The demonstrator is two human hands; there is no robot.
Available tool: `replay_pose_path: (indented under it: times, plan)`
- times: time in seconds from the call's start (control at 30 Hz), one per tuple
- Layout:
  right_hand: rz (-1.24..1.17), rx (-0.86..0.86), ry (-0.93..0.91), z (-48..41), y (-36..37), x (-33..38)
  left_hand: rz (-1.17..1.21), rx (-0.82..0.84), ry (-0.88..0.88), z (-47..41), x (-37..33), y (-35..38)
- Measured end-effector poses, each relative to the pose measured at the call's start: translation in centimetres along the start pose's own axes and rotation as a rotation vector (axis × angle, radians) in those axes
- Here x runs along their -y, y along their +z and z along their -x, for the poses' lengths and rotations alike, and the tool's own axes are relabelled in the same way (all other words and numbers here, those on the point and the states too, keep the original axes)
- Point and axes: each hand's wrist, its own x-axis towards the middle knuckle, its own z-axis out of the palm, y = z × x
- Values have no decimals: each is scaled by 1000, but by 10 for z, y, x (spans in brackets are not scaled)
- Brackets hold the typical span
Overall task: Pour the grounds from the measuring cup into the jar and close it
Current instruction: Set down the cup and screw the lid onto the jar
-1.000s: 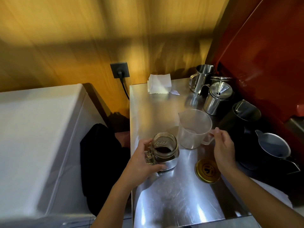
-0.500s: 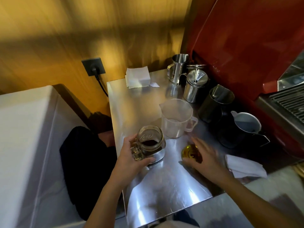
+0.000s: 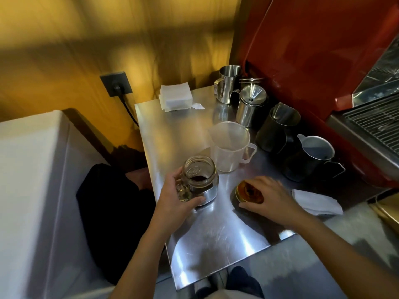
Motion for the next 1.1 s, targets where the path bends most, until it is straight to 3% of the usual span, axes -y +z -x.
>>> replay_pose_path:
  times: [0.23,0.37,0.8,1.1]
  plan:
    - [-267,-191,-117,-7,-50,52,-13,11,2,1,-4,-3]
    - [-270,-342,-255,-15,-49,82,-25,28,-5,2,-5,-4]
    - [-77,-147,-413,-40,-23,103,-55,32,-12,3,-4,-5]
    - [59,-125,-517,-46,-32,105,-199,-5,45,3,-12,-1]
